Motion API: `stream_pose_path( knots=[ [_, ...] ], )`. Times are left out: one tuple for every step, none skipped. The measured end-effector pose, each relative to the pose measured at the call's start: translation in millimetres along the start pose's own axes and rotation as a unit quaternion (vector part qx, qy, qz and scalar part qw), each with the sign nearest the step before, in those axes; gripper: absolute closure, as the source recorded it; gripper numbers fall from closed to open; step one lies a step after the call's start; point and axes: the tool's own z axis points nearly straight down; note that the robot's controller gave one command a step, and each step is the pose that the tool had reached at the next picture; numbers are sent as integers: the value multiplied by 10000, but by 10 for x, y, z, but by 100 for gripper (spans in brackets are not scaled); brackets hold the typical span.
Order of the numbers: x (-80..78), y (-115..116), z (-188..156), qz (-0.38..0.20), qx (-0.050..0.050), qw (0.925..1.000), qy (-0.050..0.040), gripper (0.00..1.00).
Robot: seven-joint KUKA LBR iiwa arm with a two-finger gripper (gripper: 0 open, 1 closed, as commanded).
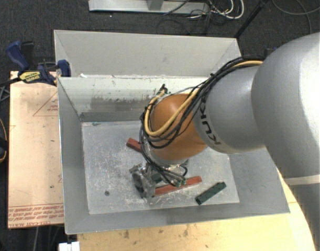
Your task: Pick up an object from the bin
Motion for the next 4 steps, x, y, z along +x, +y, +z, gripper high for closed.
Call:
stream_pose_path(
  knots=[
    [10,-30,-574,-65,-5,10000,28,100],
    [344,-672,-747,-1066,3,9943,6,0],
    [343,-668,-747,-1069,0,9943,6,0],
    [481,-819,-19,-103,3,9999,-3,100]
  ],
)
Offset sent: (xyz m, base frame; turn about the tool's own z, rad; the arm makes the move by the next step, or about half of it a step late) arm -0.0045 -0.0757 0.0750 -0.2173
